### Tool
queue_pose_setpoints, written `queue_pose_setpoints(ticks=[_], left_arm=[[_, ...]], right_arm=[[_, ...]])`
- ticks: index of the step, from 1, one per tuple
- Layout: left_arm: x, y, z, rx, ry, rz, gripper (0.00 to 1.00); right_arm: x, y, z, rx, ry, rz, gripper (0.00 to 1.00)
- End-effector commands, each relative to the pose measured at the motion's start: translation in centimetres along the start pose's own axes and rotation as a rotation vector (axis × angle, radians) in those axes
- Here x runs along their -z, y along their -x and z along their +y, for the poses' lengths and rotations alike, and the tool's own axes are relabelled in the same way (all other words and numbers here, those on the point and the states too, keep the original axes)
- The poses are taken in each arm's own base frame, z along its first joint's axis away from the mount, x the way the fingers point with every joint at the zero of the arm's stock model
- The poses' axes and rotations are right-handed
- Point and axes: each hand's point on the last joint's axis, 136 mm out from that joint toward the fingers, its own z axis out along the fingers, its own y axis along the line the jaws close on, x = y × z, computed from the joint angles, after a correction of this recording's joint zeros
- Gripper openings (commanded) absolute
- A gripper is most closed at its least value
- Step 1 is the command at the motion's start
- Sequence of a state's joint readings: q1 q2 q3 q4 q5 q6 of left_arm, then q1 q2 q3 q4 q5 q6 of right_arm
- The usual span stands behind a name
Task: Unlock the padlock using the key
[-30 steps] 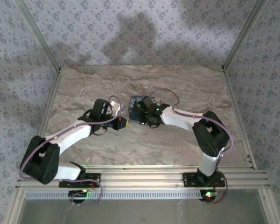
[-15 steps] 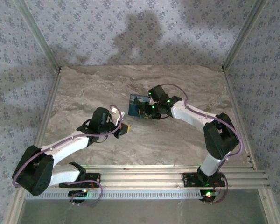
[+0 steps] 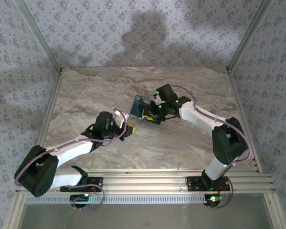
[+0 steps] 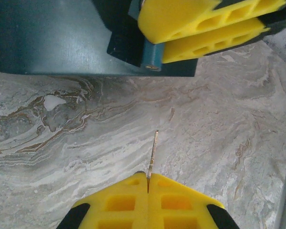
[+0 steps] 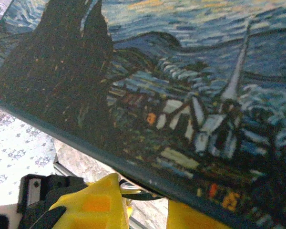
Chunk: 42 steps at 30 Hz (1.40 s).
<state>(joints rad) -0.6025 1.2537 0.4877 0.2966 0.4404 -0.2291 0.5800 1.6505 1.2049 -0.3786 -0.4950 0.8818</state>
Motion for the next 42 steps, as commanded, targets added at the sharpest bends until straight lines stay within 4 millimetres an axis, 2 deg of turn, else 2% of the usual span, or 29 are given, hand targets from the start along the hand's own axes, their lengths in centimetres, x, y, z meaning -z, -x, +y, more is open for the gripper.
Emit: queue_pose_setpoints(ticks=[1,10,19,42], left_arm=[[-0.4,3.3,-1.1,-0.027,-0.044,-0.081,0.00],[-1.5,4.6,-1.1,-0.019,-0.079,-0.137,0.00],[-2.3,4.6,-1.2,-0.006,-0.107,-0.136,0.00],[-1.9,5.5,-0.3,0.013,-0.049,-0.203,0.00]], right_arm=[[1.6,0.0,2.0,0.013,0.070,-0.016,0.00],[1.3,0.0,2.1,-0.027,0.072,-0.021,0.00],[1.2,0.3,2.6,-0.041,0.082,-0.036,0.00],[0.7,0.0,2.6,-0.050,0.073,-0.033,0.00]])
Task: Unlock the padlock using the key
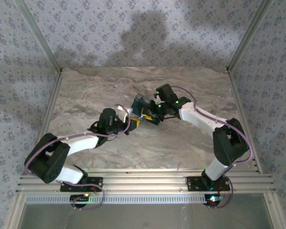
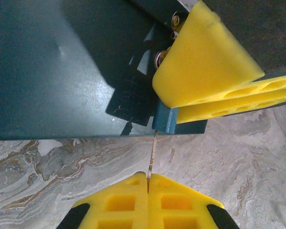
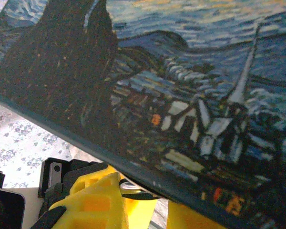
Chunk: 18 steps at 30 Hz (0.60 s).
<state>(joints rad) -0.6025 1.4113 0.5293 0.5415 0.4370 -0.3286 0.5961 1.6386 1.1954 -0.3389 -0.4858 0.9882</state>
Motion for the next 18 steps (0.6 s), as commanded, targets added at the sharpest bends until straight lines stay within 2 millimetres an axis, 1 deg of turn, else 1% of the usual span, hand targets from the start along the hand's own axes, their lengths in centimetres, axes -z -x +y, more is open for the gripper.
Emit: queue_pose_setpoints(ticks=[1,6,10,16,17,18], left_arm=[[0.2,2.3,-0.9,-0.034,-0.030,-0.091,0.00],[0.2,2.1,-1.3,-0.044,-0.052,-0.089,0.00],[0.3,1.9,-1.3,-0.046,-0.050,-0.089,0.00],[0.7,2.3,-1.4,-0.053,-0.044,-0.110,0.00],[0.7,2.3,-1.3,-0.052,-0.036,-0.112,0.00],[0.8,2.3,-1.2,-0.052,-0.031,-0.114,0.00]], right_arm=[[0.7,-0.1,1.7,0.025,0.050,-0.012,0.00],[0.6,0.0,1.9,0.019,0.057,-0.013,0.00],[0.6,0.1,1.9,0.017,0.059,-0.016,0.00],[0.5,0.1,1.8,0.015,0.057,-0.014,0.00],[0.1,-0.4,0.6,0.001,0.036,-0.001,0.00],[0.0,-0.5,0.5,-0.001,0.034,0.002,0.00]])
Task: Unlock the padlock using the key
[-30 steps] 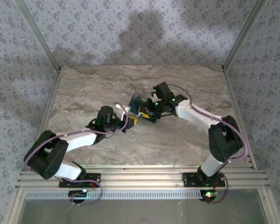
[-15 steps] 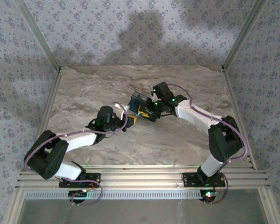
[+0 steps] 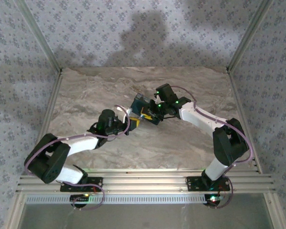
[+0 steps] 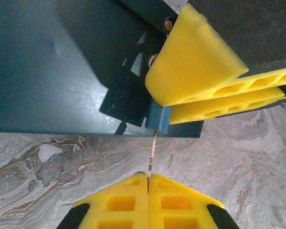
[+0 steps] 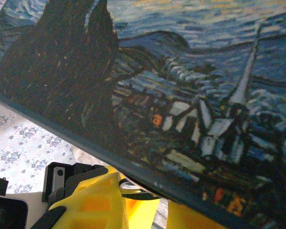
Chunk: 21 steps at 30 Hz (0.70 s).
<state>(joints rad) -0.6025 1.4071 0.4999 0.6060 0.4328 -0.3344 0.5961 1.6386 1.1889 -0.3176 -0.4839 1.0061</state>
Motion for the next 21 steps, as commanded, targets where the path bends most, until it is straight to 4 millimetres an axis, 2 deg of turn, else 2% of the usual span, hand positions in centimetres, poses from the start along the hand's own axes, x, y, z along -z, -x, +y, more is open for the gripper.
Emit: queue_pose_setpoints(ticks=[1,12,21], left_arm=[[0.52,2.20,-1.00,-0.042,-0.018,-0.083,0.00],[0.73,2.37,-0.90,-0.037,-0.013,-0.105,0.00],[0.07,2.06,-0.95,-0.016,-0.034,-0.097,0.00]], right_arm=[[0.10,-0.64,0.34,0.009,0.023,0.011,0.00],[0.01,-0.70,0.32,0.003,0.028,0.013,0.00],[-0.15,-0.79,0.66,-0.015,0.052,0.020,0.00]])
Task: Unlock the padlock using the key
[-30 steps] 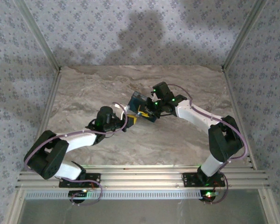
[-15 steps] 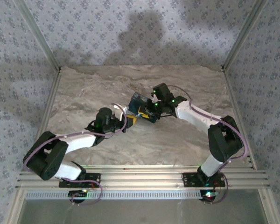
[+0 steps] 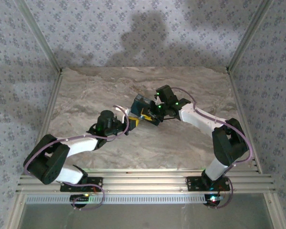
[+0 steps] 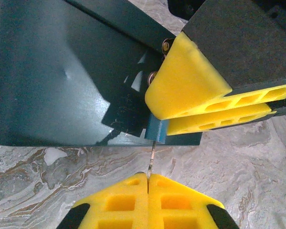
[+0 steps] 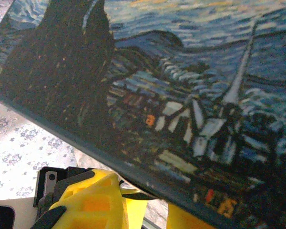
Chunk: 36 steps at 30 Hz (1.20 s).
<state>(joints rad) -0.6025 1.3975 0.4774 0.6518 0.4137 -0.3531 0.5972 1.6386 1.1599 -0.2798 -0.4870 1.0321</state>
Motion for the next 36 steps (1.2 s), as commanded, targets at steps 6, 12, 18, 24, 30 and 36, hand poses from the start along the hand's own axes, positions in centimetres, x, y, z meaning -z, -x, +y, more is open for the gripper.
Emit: queue_pose_setpoints(ticks=[6,12,18,24,30,36], left_arm=[[-0.6,1.5,-0.9,-0.009,-0.046,-0.057,0.00],[-0.9,1.3,-0.7,0.006,-0.050,-0.055,0.00],[-0.9,1.7,-0.7,0.023,-0.070,-0.072,0.00],[-1.0,2.1,-0.8,0.035,-0.091,-0.087,0.00],[-1.4,1.9,-0.4,0.045,-0.088,-0.074,0.00],[-1.6,2.0,0.0,0.041,-0.076,-0.077,0.00]], right_arm=[[0.2,-0.7,1.0,0.004,0.047,0.022,0.00],[0.3,-0.9,1.0,0.010,0.050,0.030,0.00],[0.3,-1.2,0.8,0.016,0.050,0.037,0.00],[0.4,-1.4,0.5,0.026,0.042,0.043,0.00],[0.2,-1.8,0.8,0.034,0.058,0.063,0.00],[0.4,-2.3,1.1,0.055,0.065,0.092,0.00]])
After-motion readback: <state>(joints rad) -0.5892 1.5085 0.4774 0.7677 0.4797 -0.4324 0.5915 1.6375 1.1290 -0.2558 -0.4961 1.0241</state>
